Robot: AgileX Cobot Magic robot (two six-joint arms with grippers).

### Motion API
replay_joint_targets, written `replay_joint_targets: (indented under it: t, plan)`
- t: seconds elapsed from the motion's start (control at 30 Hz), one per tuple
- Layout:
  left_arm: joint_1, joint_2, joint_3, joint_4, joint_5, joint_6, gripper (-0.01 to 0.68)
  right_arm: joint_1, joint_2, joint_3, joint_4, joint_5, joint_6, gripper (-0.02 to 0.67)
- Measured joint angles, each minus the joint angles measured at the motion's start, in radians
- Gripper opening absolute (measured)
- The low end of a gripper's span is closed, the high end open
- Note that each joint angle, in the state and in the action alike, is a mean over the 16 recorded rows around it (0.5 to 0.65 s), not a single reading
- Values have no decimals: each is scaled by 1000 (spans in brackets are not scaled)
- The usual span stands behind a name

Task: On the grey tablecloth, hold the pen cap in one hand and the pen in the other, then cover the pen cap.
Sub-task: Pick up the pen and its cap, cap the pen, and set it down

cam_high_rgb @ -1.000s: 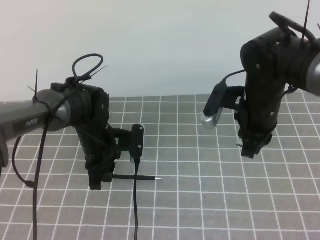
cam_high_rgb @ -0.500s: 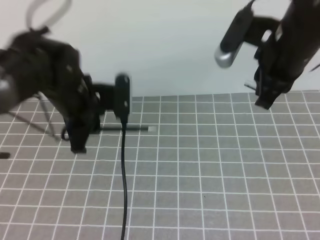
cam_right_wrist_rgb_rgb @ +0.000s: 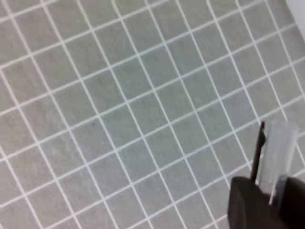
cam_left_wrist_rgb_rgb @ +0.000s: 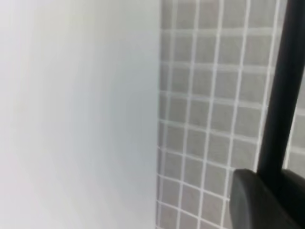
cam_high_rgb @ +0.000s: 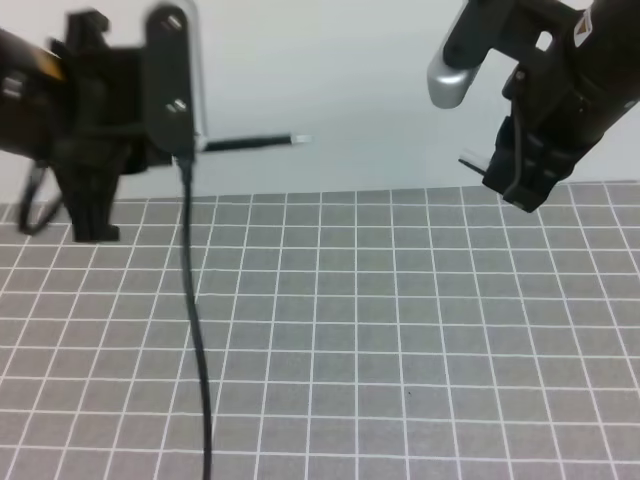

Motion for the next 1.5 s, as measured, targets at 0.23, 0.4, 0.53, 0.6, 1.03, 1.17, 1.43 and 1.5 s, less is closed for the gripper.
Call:
replay_joint_targets:
  t: [0.23,0.4,0.53,0.6,1.03,1.17,1.43,1.5]
  plan:
    - [-7,-64,0,-33,30,41,1,0,-1,0,3,0,-48,93]
    - [-30,-75,0,-27,47,58,1,0,-1,0,34,0,-61,93]
    - [-59,-75,3,-10,55,68,1,0,-1,2,42,0,-42,93]
    - [-76,-75,6,-2,56,69,1,0,-1,4,43,0,-25,93]
    - [-136,-73,81,33,12,69,1,-1,-30,21,-253,-113,257,93]
    - [-137,-73,103,32,-10,67,1,-2,-60,22,-349,-247,394,93]
    - [-137,-73,122,32,-30,67,1,-4,-128,23,-533,-550,717,93]
    - [-137,-73,123,33,-32,67,1,-5,-144,23,-588,-620,806,93]
